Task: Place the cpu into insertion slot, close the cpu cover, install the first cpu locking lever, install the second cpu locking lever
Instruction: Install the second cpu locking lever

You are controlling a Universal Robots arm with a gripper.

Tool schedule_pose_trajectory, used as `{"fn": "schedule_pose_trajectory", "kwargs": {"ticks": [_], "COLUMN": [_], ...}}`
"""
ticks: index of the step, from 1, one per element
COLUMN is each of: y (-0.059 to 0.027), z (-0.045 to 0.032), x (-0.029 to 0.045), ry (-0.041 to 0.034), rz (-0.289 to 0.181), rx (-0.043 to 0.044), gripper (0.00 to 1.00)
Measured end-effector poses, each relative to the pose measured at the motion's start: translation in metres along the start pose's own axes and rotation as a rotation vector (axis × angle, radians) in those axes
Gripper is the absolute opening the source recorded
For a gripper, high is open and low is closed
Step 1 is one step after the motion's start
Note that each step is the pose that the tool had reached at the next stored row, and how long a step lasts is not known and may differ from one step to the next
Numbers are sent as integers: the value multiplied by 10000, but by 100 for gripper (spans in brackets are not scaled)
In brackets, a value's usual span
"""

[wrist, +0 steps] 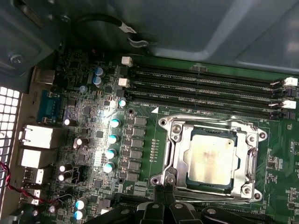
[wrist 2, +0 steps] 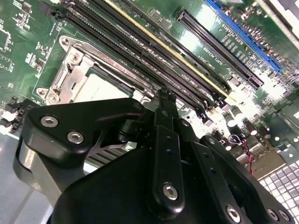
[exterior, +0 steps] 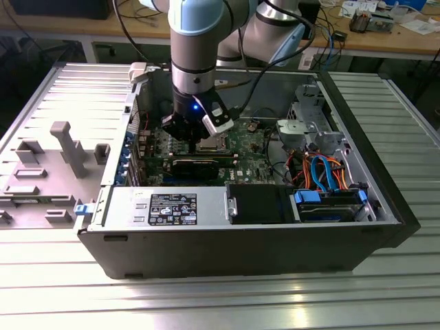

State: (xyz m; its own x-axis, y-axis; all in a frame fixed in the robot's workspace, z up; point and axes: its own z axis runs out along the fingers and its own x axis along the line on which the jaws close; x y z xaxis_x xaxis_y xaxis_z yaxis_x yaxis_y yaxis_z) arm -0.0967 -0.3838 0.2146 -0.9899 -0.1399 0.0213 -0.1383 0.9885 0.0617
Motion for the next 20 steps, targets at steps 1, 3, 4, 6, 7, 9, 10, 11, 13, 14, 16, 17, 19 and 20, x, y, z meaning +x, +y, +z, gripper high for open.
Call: {"fn": "schedule_pose_trajectory", "kwargs": {"ticks": [1, 3, 4, 6, 7, 9, 10, 11, 13, 14, 16, 17, 19, 20], "y": [3, 4, 3, 4, 5, 4, 4, 3, 3, 4, 4, 4, 4, 4], "z": [5, 9, 9, 13, 14, 15, 27, 39, 39, 37, 23, 23, 22, 21], "x": [19, 30, 30, 33, 35, 36, 36, 36, 36, 35, 36, 36, 36, 36], "ry": [-1, 1, 2, 0, -1, 1, 0, 0, -1, -1, -1, -2, 0, 0], "rz": [-1, -4, -5, -4, -3, -6, -5, -6, -6, -6, -6, -6, -6, -6], "rx": [-2, 0, 1, 0, -1, -1, -1, -1, -3, -3, -3, -3, -1, -2], "gripper": [11, 11, 11, 11, 11, 11, 11, 11, 11, 11, 11, 11, 11, 11]}}
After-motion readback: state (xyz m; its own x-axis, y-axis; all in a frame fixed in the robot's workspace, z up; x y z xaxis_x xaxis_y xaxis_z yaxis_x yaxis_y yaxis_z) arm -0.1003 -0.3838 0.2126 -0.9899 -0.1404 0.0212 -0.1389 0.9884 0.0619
